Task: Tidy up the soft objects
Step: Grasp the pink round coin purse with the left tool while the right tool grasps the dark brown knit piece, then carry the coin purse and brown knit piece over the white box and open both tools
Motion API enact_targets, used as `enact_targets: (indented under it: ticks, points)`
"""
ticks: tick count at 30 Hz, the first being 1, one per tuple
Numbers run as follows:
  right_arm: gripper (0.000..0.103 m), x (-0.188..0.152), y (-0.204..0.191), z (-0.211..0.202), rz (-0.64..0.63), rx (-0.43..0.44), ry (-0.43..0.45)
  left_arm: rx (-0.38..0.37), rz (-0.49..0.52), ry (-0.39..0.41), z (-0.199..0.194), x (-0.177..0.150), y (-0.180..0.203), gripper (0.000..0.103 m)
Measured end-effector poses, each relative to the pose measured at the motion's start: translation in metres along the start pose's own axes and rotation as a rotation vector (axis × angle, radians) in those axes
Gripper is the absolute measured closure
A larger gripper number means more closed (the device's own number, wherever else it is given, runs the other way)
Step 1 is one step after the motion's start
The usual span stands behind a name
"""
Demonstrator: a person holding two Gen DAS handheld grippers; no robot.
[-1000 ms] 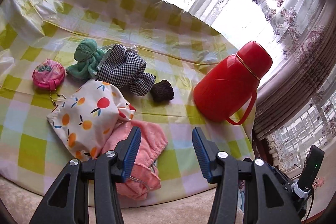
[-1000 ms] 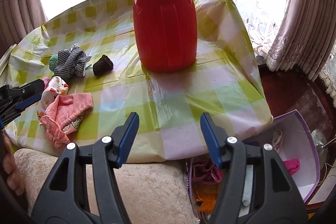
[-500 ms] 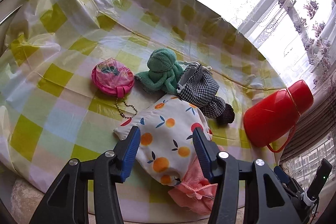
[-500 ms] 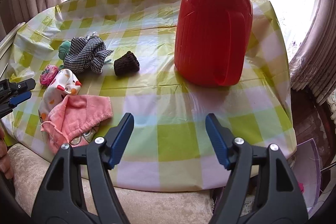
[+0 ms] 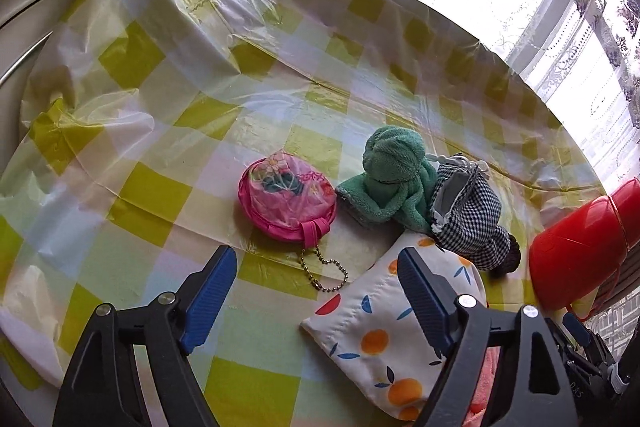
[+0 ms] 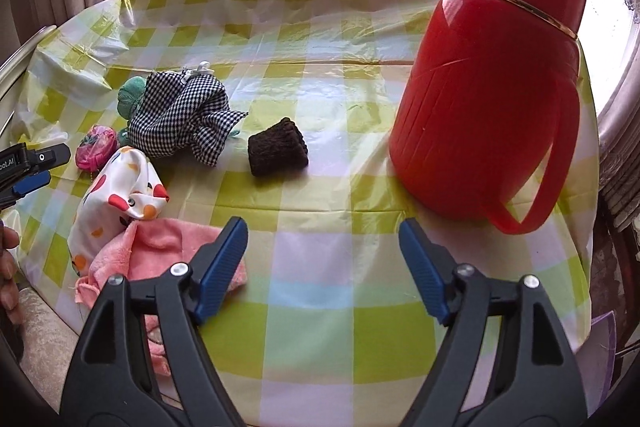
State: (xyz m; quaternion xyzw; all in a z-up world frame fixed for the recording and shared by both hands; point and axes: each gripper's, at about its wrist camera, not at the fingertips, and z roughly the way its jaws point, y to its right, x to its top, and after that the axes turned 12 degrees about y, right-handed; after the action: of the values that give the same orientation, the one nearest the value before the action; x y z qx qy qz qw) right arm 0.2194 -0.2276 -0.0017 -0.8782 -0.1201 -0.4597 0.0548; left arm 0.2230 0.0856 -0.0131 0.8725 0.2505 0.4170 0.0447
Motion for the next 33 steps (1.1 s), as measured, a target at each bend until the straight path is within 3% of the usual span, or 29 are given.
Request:
enact_targets:
  ticks: [14,23,27,28,29,30,33]
  points:
    - [0.016,0.019,-0.026,0.074,-0.053,0.015,-0.024,0.055,0.139,-0.100,0.063,0.007,-0.002,0.018]
    - [0.016,0.022,-0.029,0.104,-0.074,0.021,-0.041,0.083,0.244,-0.080,0.076,0.009,0.005,0.015]
    - [0.017,0.024,-0.029,0.113,-0.070,0.031,-0.046,0.093,0.298,-0.073,0.078,0.006,0.011,0.018]
    - [0.020,0.024,-0.028,0.115,-0.069,0.031,-0.050,0.093,0.300,-0.072,0.077,0.006,0.011,0.023]
    - [0.029,0.024,-0.028,0.115,-0.064,0.043,-0.056,0.089,0.301,-0.068,0.076,0.006,0.010,0.027]
    - [0.038,0.025,-0.028,0.115,-0.057,0.059,-0.053,0.088,0.301,-0.070,0.075,0.006,0.010,0.028]
    - [0.052,0.024,-0.032,0.110,-0.081,0.056,-0.041,0.083,0.295,-0.065,0.073,0.006,0.009,0.030]
